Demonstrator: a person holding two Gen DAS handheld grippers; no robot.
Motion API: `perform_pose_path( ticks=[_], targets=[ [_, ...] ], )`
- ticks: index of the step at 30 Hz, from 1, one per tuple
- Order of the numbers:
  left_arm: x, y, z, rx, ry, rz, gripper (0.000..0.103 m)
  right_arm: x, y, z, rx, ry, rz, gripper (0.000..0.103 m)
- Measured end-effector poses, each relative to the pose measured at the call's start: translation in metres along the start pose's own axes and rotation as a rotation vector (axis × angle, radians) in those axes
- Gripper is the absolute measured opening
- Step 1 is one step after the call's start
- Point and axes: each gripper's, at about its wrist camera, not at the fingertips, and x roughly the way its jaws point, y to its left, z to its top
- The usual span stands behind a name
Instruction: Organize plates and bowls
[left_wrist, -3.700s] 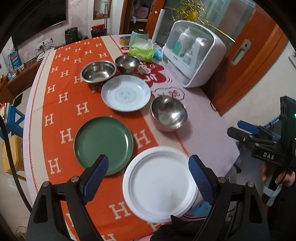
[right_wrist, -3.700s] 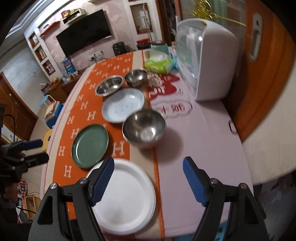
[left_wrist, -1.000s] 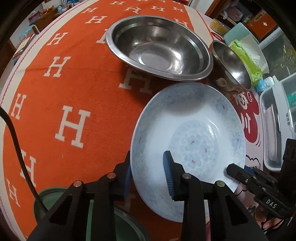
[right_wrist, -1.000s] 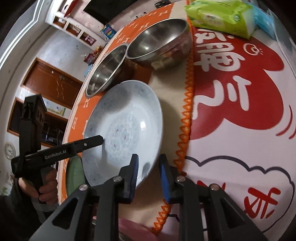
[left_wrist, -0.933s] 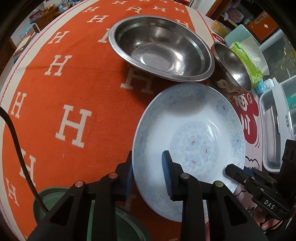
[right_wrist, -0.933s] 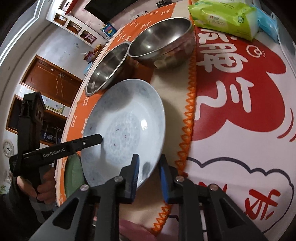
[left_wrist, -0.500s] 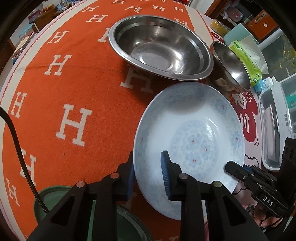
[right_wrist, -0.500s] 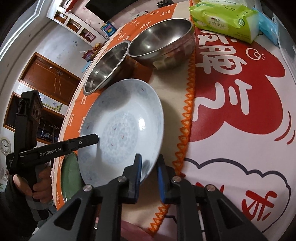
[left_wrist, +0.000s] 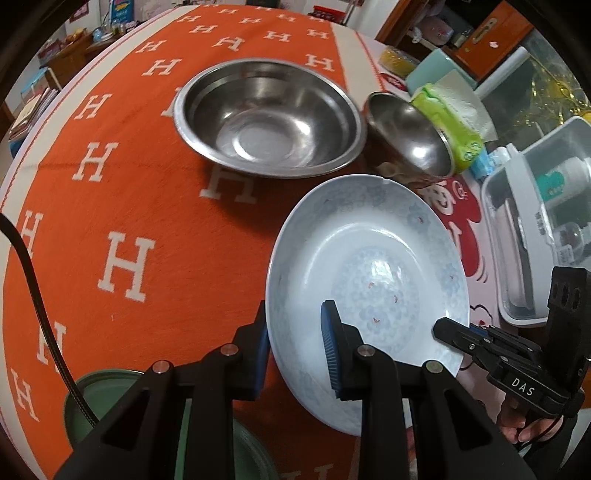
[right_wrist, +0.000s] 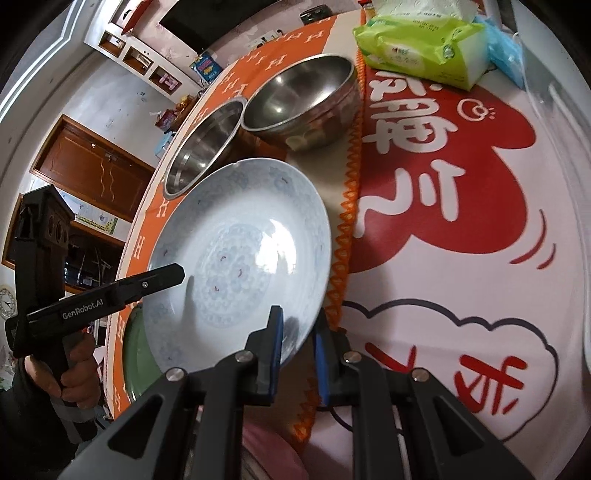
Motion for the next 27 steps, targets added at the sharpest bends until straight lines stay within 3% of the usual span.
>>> perform_pose_path(
  ticks=[18, 27],
  targets=[
    [-0.064, -0.019, -0.009, 0.040, -0.161, -0.137, 0.025, -0.059, 0.018, -0.013, -0.030, -0.102, -0.021, 0.015],
    [-0.099, -0.021, -0.028, 0.057, -0.206, -0.163, 0.025, -0.088, 0.038, -0.022, -0.054, -0.140, -0.015, 0.015]
  ],
)
